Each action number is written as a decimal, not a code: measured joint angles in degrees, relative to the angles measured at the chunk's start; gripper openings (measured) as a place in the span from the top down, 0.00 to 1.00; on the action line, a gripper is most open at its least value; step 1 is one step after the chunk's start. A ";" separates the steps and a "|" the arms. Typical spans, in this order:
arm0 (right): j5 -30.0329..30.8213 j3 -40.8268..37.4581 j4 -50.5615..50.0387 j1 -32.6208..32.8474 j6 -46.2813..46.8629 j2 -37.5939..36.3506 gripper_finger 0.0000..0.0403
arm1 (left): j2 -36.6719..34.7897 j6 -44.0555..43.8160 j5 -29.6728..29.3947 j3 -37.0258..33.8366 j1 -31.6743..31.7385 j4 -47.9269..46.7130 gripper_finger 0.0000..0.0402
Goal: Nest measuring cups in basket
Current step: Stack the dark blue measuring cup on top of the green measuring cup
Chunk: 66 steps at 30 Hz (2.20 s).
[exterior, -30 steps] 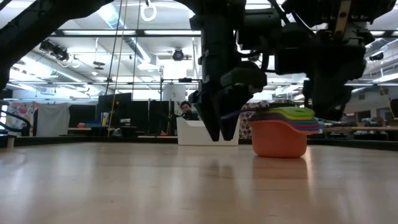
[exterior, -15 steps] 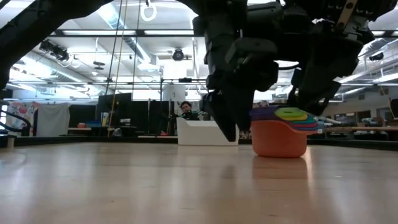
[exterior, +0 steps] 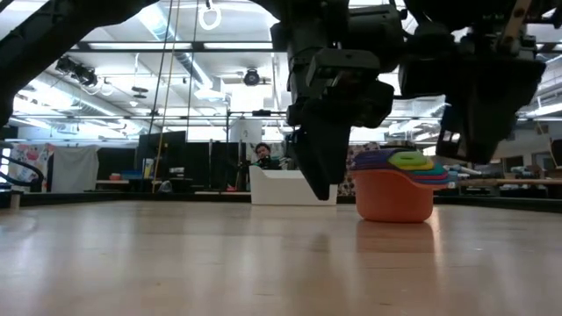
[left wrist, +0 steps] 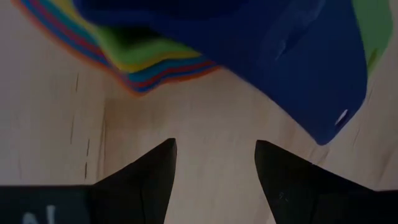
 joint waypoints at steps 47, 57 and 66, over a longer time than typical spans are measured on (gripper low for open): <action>7.91 -8.61 16.22 0.85 -20.82 0.57 0.85 | 0.31 17.54 14.75 -0.11 0.02 9.73 0.45; 6.64 -8.17 15.58 1.10 -32.21 0.55 0.85 | 0.31 21.75 19.78 0.05 -0.07 9.65 0.49; 9.03 -8.07 7.26 0.93 -31.60 0.55 0.86 | 0.35 21.38 0.75 0.13 -0.26 6.75 0.49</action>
